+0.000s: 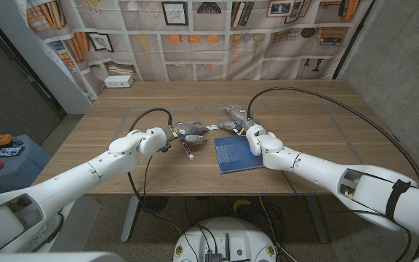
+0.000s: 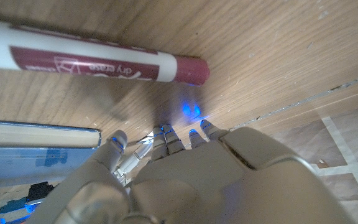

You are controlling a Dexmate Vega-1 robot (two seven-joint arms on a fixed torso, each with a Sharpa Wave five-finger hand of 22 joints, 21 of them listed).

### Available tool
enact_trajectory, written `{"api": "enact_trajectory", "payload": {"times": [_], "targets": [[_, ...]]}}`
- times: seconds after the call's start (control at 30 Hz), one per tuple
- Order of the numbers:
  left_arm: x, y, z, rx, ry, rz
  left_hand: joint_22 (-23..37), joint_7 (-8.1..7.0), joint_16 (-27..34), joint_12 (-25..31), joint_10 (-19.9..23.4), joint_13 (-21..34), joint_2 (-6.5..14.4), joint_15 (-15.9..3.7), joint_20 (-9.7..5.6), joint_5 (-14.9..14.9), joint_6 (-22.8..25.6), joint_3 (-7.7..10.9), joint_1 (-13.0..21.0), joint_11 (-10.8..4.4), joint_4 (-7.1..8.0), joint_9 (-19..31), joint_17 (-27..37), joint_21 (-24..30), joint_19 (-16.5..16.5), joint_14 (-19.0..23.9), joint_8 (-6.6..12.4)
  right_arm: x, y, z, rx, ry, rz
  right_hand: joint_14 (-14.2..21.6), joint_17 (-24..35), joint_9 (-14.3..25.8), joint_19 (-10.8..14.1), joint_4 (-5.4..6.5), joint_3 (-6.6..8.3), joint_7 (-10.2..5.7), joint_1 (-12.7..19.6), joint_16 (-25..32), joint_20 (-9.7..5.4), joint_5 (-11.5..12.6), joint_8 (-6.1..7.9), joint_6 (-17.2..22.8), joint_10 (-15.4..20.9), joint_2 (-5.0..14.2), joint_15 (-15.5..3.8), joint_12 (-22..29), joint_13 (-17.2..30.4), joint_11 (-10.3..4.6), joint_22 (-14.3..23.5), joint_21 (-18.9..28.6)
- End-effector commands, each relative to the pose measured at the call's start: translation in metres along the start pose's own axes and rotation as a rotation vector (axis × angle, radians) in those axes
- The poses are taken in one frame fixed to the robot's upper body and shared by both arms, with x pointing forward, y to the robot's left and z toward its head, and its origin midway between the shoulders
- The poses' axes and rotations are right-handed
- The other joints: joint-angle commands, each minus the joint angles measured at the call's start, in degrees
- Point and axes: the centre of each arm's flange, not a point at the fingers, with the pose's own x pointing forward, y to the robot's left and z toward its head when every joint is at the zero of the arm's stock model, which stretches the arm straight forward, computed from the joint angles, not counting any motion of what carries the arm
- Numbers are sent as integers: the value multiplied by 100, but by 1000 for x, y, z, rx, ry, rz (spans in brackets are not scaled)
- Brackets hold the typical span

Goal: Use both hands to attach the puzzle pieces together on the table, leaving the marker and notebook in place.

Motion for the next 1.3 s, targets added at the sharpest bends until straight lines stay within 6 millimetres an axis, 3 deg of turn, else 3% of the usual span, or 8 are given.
{"api": "enact_trajectory", "payload": {"times": [0.03,1.3], "targets": [[0,0,1,-2,3,1,9,-10,-4,16,45,-3,559,-255,-196,-4,30,11,55,48,-29,17,11,8,-553,-7,18,-1,1,0,-8,-8,1,55,-8,1,51,9,-13,-40,43,23,7,32,47,7,79,-3,14,12,7,-16,4,29],[2,1,-1,-4,3,2,9,-17,-5,18,52,-2,555,-255,-195,-7,36,17,56,33,-40,18,11,6,-537,0,21,-1,3,-4,-44,19,1,62,-29,1,50,-20,-10,-78,89,27,11,79,72,76,112,52,22,10,10,-9,5,15]]}}
